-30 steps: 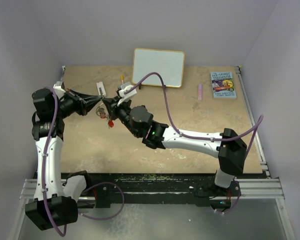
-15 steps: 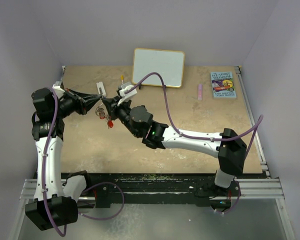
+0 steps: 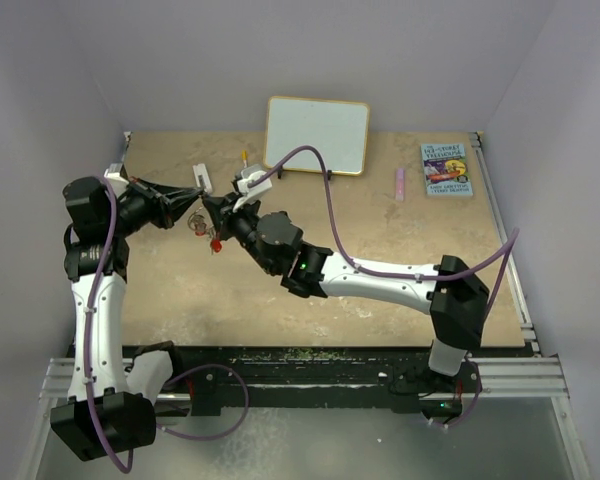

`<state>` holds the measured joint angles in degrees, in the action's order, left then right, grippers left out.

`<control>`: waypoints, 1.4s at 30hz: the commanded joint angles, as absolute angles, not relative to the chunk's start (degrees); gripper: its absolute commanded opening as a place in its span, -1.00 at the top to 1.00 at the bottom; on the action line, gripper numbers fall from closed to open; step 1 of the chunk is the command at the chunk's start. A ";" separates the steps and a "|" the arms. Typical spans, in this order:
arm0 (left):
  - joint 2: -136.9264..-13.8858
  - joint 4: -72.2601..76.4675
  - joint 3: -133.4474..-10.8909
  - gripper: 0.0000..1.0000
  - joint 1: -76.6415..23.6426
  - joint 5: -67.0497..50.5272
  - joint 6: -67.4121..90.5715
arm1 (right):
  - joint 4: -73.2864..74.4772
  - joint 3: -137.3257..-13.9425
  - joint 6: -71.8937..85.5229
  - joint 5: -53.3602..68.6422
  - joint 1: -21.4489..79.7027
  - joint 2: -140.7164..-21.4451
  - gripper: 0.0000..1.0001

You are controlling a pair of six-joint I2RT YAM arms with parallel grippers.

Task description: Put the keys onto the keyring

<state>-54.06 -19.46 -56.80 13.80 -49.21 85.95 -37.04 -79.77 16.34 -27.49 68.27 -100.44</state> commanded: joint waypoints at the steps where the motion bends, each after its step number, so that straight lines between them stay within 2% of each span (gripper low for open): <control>1: -52.82 -14.41 -56.69 0.93 13.71 -49.18 88.20 | -40.77 -81.73 16.97 -26.19 69.50 -100.26 1.00; 14: -52.78 -14.28 -56.77 0.93 13.71 -50.13 86.59 | -40.77 -81.36 15.06 -27.27 69.61 -99.46 1.00; 33: -52.33 -11.73 -56.87 0.93 13.71 -50.66 88.70 | -35.44 -80.90 21.20 -24.94 69.53 -101.11 1.00; 42: -52.38 -12.81 -57.34 0.93 13.64 -49.99 83.68 | -31.04 -80.72 21.16 -21.89 69.54 -98.87 1.00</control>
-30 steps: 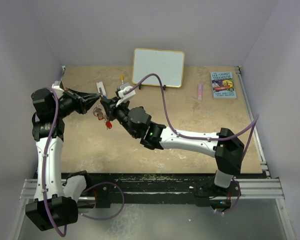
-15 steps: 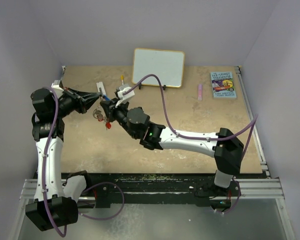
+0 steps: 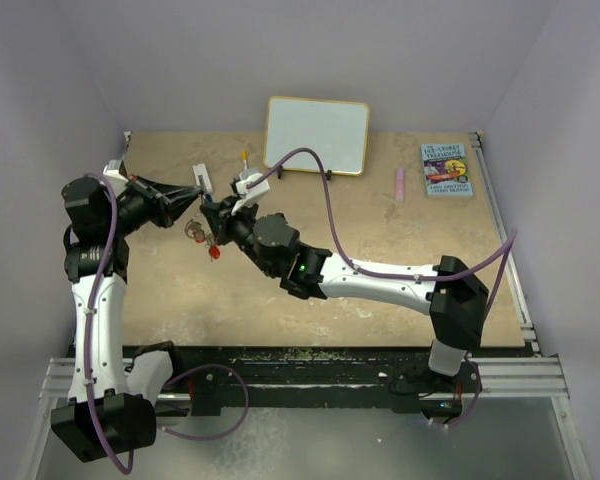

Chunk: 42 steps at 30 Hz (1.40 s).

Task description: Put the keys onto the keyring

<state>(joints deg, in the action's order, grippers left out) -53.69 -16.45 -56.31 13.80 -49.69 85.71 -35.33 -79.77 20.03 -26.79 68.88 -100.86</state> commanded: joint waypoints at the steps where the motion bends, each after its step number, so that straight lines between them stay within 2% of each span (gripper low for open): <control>1: -52.47 -13.35 -57.72 0.93 13.63 -49.71 82.17 | -30.38 -80.91 21.14 -21.75 69.52 -98.61 1.00; 3: -52.83 -14.62 -58.56 0.92 13.58 -49.61 78.94 | -28.90 -81.20 21.12 -21.30 69.57 -98.00 1.00; 8: -54.16 -23.79 -61.40 0.74 13.34 -46.76 67.21 | -19.45 -83.81 22.59 -19.44 68.93 -95.36 1.00; 12: -55.73 -27.52 -62.04 0.32 13.40 -45.71 60.96 | -3.66 -88.15 27.82 -13.29 65.23 -93.90 1.00; 16: -56.59 -27.24 -61.12 -0.02 13.36 -46.49 59.52 | 5.42 -85.96 31.77 -10.69 61.42 -91.13 1.00; 19: -57.13 -27.13 -60.73 -0.19 13.35 -46.98 57.64 | 8.20 -81.29 34.38 -8.75 57.33 -87.58 1.00; 22: -58.51 -28.91 -61.02 -0.28 13.43 -44.68 52.38 | 13.45 -77.53 35.83 -5.85 52.01 -86.69 1.00; 23: -59.14 -29.70 -61.27 -0.37 13.45 -43.80 49.49 | 14.99 -76.51 35.93 -6.15 50.50 -86.70 1.00; 24: -59.83 -30.00 -61.55 -0.60 13.40 -42.81 47.20 | 16.55 -75.61 35.99 -7.14 49.18 -86.62 1.00; 27: -60.61 -30.62 -62.76 -0.93 13.36 -37.83 40.63 | 19.25 -73.97 35.41 -11.05 46.28 -86.80 1.00; 30: -60.27 -30.68 -63.12 -0.96 13.41 -33.75 37.02 | 20.82 -75.49 33.76 -13.29 46.01 -90.08 1.00; 36: -56.32 -26.88 -59.02 -0.97 13.41 -31.19 36.70 | 15.03 -80.40 31.66 -4.48 47.22 -101.01 1.00; 37: -55.90 -26.75 -58.73 -0.97 13.44 -30.90 36.35 | 13.43 -80.82 31.72 -3.09 48.15 -102.01 0.95; 39: -55.37 -26.84 -58.89 -0.97 13.38 -30.44 35.33 | 10.21 -80.95 31.93 -1.14 49.64 -102.77 0.49; 42: -54.62 -27.27 -59.72 -0.97 13.37 -29.14 33.31 | 8.47 -79.44 31.85 -2.17 50.86 -99.79 0.19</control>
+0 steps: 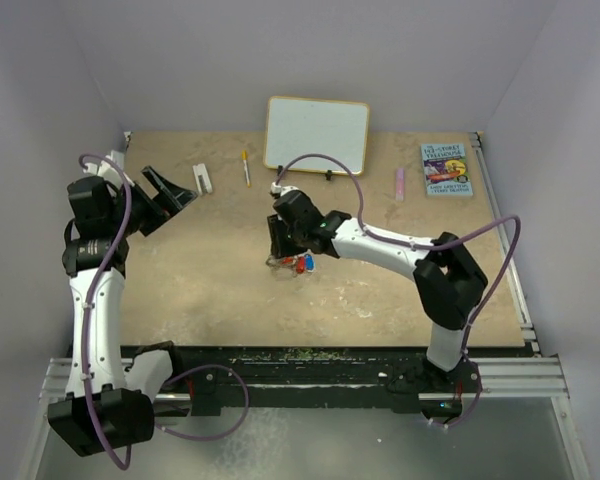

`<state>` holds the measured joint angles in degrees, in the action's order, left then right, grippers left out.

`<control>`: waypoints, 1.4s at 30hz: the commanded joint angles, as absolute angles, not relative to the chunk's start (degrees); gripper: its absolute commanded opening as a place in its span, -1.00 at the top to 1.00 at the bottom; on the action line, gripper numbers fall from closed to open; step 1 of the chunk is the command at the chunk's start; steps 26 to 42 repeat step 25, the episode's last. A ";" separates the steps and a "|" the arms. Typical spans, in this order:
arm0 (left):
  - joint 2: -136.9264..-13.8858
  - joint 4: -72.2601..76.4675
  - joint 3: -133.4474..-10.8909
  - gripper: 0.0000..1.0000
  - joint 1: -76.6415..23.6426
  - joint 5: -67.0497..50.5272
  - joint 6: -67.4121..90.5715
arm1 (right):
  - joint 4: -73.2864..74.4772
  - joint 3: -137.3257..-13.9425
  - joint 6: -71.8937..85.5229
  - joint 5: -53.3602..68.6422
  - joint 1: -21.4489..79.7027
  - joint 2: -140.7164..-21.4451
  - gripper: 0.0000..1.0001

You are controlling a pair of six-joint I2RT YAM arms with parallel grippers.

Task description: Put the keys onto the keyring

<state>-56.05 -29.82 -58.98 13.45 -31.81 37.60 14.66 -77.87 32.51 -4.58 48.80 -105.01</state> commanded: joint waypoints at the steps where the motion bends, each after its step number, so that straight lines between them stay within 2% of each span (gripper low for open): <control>1: -54.09 -27.41 -59.89 -0.97 13.44 -28.32 32.71 | 8.04 -78.44 31.67 -2.19 50.89 -98.08 -0.07; 2: -53.79 -27.42 -59.94 -0.97 13.40 -27.68 32.13 | 7.93 -77.13 31.50 -2.16 50.89 -96.12 -0.21; 5: -53.29 -27.27 -59.80 -0.97 13.44 -26.19 30.53 | 7.55 -73.91 32.18 -10.42 50.89 -89.80 -0.35; 7: -53.32 -27.16 -59.97 -0.97 13.44 -25.35 29.40 | 8.09 -71.40 34.66 -16.54 50.89 -85.29 -0.64; 9: -53.27 -27.24 -60.29 -0.97 13.44 -24.58 28.35 | 10.14 -68.88 37.29 -19.79 50.87 -81.08 -0.71; 10: -53.14 -27.12 -60.43 -0.97 13.45 -24.45 28.03 | 10.83 -67.73 37.26 -22.39 50.89 -79.38 -0.97; 11: -53.07 -27.03 -60.30 -0.97 13.44 -24.36 27.96 | 12.81 -66.79 37.31 -24.84 50.89 -77.28 -1.00; 20: -51.39 -25.14 -58.61 -0.97 13.66 -23.92 27.24 | 17.96 -60.36 37.69 -33.89 50.89 -67.97 -0.99; 25: -51.17 -25.39 -58.71 -0.97 13.69 -23.91 26.78 | 14.20 -58.18 35.37 -33.04 50.85 -63.30 -0.99; 42: -51.17 -25.39 -58.71 -0.97 13.69 -23.91 26.78 | 14.20 -58.18 35.37 -33.04 50.85 -63.30 -0.99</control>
